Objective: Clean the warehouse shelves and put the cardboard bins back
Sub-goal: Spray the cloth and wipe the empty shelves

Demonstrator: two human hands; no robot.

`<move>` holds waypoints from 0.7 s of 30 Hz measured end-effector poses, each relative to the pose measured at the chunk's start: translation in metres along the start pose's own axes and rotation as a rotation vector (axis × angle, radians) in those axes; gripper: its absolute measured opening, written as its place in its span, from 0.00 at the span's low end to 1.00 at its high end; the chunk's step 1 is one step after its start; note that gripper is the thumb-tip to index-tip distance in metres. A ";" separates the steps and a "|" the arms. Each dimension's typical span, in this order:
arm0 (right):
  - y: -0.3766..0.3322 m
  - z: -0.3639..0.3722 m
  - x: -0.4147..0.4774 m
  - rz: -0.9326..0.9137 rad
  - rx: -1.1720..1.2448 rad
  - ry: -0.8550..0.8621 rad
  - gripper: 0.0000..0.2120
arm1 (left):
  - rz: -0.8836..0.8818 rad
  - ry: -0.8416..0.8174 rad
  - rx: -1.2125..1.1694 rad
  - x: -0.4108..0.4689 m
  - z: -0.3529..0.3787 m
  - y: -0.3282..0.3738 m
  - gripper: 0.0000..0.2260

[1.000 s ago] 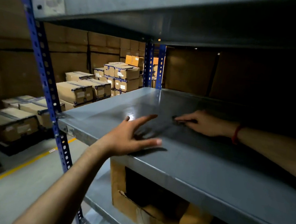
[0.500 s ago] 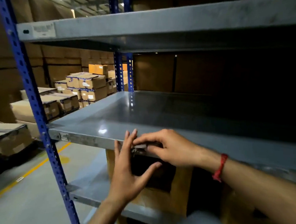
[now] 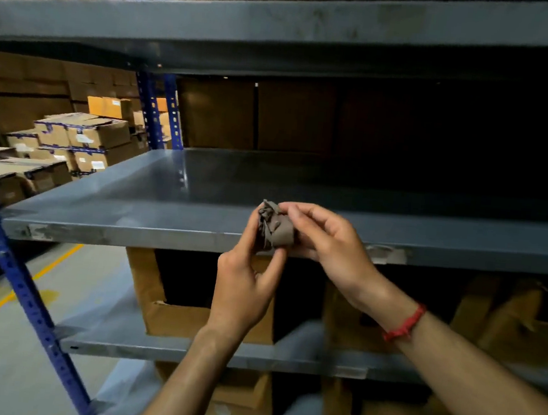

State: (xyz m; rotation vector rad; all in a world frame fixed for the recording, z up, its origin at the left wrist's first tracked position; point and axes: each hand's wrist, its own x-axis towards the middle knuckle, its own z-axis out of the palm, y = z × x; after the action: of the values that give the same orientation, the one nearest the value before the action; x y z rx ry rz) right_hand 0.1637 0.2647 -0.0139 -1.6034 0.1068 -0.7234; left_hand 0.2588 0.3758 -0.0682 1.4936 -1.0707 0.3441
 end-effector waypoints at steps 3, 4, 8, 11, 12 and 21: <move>-0.005 -0.047 -0.023 0.046 0.082 -0.001 0.15 | -0.022 -0.047 -0.052 0.003 0.035 0.018 0.27; -0.005 -0.057 -0.029 0.047 0.084 0.006 0.17 | -0.031 -0.059 -0.078 0.003 0.044 0.024 0.26; -0.006 -0.111 -0.058 0.047 0.087 0.118 0.23 | -0.018 -0.140 -0.116 -0.005 0.100 0.052 0.20; -0.010 -0.155 -0.080 0.034 0.126 0.196 0.27 | -0.005 -0.168 -0.121 -0.014 0.146 0.079 0.20; -0.012 -0.170 -0.088 0.025 0.143 0.212 0.29 | 0.004 -0.166 -0.116 -0.018 0.162 0.089 0.21; -0.038 -0.314 -0.147 -0.079 0.100 0.374 0.26 | 0.029 -0.178 -0.004 -0.037 0.296 0.179 0.20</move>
State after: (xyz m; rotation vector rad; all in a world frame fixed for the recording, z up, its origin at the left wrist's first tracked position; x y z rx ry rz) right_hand -0.1239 0.0695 -0.0387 -1.3695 0.2757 -1.0691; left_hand -0.0040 0.1484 -0.0572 1.5278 -1.2338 0.2322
